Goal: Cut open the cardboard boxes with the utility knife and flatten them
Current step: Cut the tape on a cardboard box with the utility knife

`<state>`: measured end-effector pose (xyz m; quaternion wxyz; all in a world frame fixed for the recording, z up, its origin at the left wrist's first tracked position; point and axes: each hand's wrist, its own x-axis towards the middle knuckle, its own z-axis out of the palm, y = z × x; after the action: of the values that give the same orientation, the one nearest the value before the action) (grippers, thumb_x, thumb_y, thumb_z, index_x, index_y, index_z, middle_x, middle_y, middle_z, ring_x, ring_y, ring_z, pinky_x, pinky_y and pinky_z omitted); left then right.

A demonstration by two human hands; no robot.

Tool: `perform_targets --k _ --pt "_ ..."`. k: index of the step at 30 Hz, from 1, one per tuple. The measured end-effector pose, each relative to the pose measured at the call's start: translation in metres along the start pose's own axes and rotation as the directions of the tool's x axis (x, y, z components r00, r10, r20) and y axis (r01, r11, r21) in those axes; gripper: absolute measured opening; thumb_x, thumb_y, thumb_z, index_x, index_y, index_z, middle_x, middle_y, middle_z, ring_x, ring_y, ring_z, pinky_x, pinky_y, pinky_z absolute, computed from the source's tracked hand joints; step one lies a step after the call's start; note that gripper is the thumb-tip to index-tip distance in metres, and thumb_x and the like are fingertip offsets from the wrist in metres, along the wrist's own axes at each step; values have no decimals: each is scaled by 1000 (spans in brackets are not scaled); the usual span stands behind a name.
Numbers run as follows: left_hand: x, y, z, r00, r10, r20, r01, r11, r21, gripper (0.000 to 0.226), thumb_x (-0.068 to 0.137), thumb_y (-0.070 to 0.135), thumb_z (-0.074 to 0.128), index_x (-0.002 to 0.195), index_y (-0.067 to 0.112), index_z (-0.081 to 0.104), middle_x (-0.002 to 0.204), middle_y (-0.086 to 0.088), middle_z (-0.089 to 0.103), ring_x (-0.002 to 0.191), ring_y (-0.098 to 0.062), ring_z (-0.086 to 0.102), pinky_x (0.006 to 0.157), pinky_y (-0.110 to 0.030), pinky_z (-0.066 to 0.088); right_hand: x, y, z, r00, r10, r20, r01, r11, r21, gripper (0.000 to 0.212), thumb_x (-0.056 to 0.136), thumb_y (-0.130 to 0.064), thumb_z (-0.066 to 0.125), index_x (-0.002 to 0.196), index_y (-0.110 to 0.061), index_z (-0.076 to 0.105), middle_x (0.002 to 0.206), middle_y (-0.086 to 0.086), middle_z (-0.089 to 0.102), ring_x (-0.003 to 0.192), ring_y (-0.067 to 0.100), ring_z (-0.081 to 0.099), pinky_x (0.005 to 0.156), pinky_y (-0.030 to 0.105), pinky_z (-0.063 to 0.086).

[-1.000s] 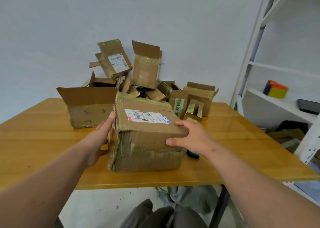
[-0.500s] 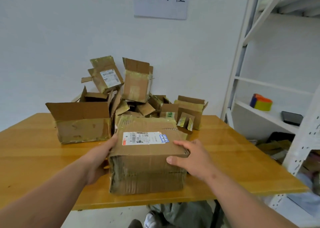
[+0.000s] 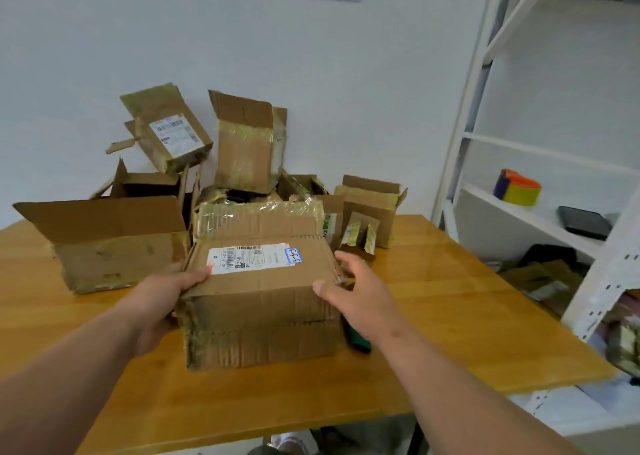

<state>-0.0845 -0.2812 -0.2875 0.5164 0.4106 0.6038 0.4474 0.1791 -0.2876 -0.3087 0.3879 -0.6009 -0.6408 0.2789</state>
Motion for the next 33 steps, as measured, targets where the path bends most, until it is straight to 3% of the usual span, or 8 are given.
perform_targets --k 3,5,9,12,18,25,29,33 --pt "2 18 6 971 240 3 -218 876 431 69 93 16 63 152 24 28 145 6 41 127 -23 44 105 -40 36 15 20 -8 978 136 -155 -113 982 150 32 101 -31 51 132 -25 52 113 -11 59 103 8 57 76 22 45" --pt "3 31 17 901 417 119 -342 516 785 72 96 22 57 155 26 17 161 5 17 145 -23 22 116 -42 23 26 41 -3 954 203 -221 -215 976 -32 29 103 -27 47 130 -21 55 120 -5 60 108 17 57 85 34 50" --pt "2 37 51 857 259 445 -487 128 864 100 70 90 17 154 38 7 161 16 0 149 -13 3 121 -45 7 28 70 21 970 235 -62 -238 872 -428 39 102 -38 44 136 -21 51 128 7 51 118 31 51 98 46 46" --pt "10 26 59 844 174 507 -511 -24 859 127 40 101 -6 152 44 6 162 16 3 149 -11 4 121 -44 10 28 75 28 983 180 -24 -157 774 -613 38 100 -37 43 136 -23 48 126 7 50 119 33 46 98 43 41" --pt "17 17 53 795 228 562 -544 -141 827 111 47 94 -20 148 54 -1 161 18 3 148 -8 6 121 -37 13 27 61 11 962 266 62 -179 785 -593 24 91 -17 52 114 -9 53 119 14 53 107 34 56 79 37 46" --pt "18 18 56 784 233 576 -573 -87 815 87 50 95 -17 132 71 0 161 14 13 146 -14 22 117 -37 24 -2 67 -4 955 293 47 -233 838 -493 36 96 -25 50 128 -9 50 130 12 44 103 27 53 76 32 41" --pt "19 23 64 798 177 577 -574 -71 816 107 52 96 -7 147 52 14 160 8 19 146 -16 21 117 -33 19 -13 72 -13 966 257 19 -249 950 -186 42 97 -28 46 137 -19 42 123 5 52 93 20 55 71 34 46" --pt "15 19 86 807 281 519 -508 -116 854 96 69 90 5 145 34 29 147 4 41 131 -20 42 101 -38 37 -24 74 -20 988 128 90 -132 991 30 33 99 -35 53 129 -26 42 90 -9 52 69 6 48 57 23 35"
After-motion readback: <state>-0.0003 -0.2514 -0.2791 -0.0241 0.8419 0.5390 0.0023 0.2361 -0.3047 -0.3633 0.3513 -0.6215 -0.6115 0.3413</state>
